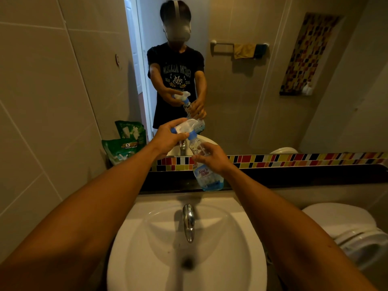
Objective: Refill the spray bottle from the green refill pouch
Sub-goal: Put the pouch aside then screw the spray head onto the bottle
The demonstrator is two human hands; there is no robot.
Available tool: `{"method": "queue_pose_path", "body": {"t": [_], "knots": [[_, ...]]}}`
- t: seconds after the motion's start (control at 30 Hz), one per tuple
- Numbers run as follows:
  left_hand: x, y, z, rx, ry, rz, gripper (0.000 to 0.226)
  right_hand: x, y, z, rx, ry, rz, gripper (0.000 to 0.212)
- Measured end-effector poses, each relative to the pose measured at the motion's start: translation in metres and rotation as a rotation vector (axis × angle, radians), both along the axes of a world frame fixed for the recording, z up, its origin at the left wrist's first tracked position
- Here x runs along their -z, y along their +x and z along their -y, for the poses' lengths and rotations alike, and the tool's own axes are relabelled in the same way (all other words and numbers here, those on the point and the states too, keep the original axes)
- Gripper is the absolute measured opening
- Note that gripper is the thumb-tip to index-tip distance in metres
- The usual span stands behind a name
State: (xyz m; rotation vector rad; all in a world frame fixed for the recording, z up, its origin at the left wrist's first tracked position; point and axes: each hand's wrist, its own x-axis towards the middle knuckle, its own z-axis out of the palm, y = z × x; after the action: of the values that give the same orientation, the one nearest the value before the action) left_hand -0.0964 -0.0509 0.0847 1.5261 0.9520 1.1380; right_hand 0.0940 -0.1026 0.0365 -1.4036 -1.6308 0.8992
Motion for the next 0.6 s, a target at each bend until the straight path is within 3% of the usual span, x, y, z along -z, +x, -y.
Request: {"method": "queue_pose_path", "body": {"t": [0.27,0.5,0.6], "knots": [[-0.001,0.002,0.005,0.046,-0.065,0.047,0.062,-0.005,-0.003,0.002,-0.036,-0.028,-0.051,0.034],[0.001,0.012,0.007,-0.053,0.097,0.017,0.062,-0.011,-0.007,0.004,-0.038,-0.032,-0.071,0.034],[0.003,0.012,0.005,-0.062,0.156,0.002,0.072,-0.011,-0.008,0.003,-0.036,-0.029,-0.086,0.034]]}}
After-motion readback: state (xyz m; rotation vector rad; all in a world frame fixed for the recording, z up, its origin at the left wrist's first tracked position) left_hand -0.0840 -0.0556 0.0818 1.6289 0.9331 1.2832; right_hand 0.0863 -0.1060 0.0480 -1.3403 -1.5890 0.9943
